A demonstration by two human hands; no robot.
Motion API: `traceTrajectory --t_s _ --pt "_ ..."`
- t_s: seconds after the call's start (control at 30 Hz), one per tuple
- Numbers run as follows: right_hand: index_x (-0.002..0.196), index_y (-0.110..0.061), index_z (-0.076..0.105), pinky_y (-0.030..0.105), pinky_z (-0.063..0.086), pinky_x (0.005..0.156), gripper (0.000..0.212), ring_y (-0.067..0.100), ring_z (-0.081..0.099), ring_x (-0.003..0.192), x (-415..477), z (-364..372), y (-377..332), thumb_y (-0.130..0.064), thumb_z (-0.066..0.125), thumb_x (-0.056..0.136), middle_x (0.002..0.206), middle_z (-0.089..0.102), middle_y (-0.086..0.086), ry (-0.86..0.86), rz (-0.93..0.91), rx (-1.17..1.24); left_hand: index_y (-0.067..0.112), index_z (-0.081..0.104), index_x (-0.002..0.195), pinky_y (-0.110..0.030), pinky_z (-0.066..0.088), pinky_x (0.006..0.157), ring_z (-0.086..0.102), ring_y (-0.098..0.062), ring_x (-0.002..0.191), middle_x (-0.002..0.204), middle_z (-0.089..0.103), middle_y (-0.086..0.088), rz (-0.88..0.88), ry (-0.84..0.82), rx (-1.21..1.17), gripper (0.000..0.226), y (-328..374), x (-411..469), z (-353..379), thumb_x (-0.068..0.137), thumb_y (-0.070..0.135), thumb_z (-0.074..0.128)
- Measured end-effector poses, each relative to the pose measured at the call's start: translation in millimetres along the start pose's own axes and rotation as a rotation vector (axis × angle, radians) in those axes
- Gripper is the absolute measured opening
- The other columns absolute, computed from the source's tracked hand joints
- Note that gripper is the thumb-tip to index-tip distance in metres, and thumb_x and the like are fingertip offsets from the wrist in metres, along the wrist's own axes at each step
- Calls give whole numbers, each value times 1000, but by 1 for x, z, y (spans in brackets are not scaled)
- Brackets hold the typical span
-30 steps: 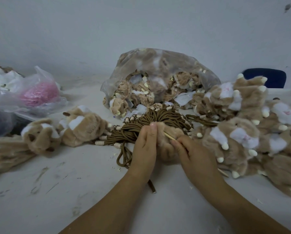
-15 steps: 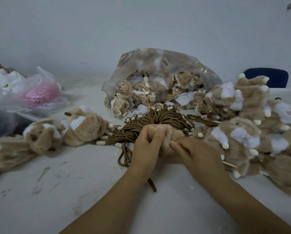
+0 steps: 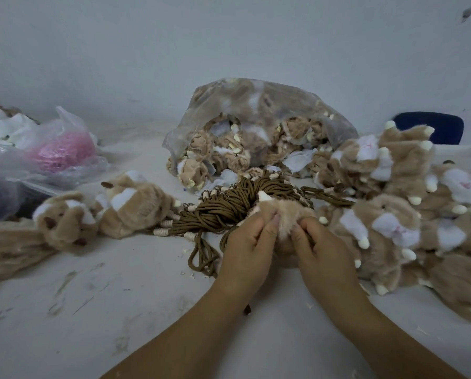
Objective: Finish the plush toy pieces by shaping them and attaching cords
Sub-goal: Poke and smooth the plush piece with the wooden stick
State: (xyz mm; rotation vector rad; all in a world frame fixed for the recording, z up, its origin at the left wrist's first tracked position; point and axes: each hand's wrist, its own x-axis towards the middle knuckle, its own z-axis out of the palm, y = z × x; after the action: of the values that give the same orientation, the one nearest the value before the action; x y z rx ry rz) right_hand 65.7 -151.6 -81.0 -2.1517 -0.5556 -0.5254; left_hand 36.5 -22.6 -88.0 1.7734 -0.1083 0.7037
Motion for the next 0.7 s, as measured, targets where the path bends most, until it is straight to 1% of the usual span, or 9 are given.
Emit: traceTrajectory --t_s 0.07,0.1,0.17,0.23,0.3,0.37,0.47,0.6,0.7 --pt "83 -19 57 36 44 60 26 17 56 64 2 0 2 -40 43 91 65 57 -8 -5 -16 -27 20 64 79 -19 45 65 57 -1 70 72 63 6 -34 -23 -21 30 -1 1 0 94 41 47" --pt "84 -19 58 35 43 60 26 17 55 64 4 -1 4 -39 45 91 67 58 -7 -16 -33 -53 21 69 88 -23 50 74 63 -3 82 84 69 5 -95 -41 -106 32 0 2 -1 94 43 46" --pt "84 -19 60 35 42 62 24 15 54 66 5 -5 7 -38 47 92 70 59 -6 -75 -80 -123 26 72 102 -37 55 89 68 -16 104 104 73 -2 -232 -72 -313 34 1 3 -4 94 47 47" --pt "81 -21 59 32 38 62 20 11 50 66 6 -6 9 -34 51 93 69 55 -10 -126 -150 -186 23 72 112 -36 56 91 67 -21 109 112 73 -7 -302 -76 -415 34 0 5 -8 97 45 51" --pt "78 -23 57 27 29 59 18 7 45 65 5 -6 7 -32 53 93 68 50 -13 -146 -189 -227 20 73 111 -27 57 83 69 -20 107 111 74 -8 -321 -75 -470 32 0 6 -11 97 41 53" --pt "79 -23 57 27 30 59 19 8 47 67 6 -7 7 -35 51 93 70 52 -12 -152 -200 -248 20 76 105 -24 56 81 70 -19 104 107 75 -7 -325 -59 -486 33 0 6 -12 93 43 55" --pt "82 -25 58 28 36 61 26 10 53 72 9 -11 6 -41 44 96 74 57 -10 -149 -204 -268 20 76 105 -33 55 91 69 -22 107 108 75 -8 -323 -39 -492 35 2 7 -13 91 45 56" --pt "79 -28 62 23 31 59 26 9 57 73 10 -16 5 -47 49 91 74 61 -11 -147 -227 -304 13 76 100 -44 53 95 70 -28 104 103 75 -14 -352 22 -499 36 1 9 -13 88 44 61" --pt "77 -29 65 21 32 56 36 6 57 70 10 -16 0 -55 43 86 73 64 -12 -165 -288 -366 18 77 85 -36 54 82 71 -22 87 88 76 -11 -360 34 -419 33 -3 9 -15 99 37 54"
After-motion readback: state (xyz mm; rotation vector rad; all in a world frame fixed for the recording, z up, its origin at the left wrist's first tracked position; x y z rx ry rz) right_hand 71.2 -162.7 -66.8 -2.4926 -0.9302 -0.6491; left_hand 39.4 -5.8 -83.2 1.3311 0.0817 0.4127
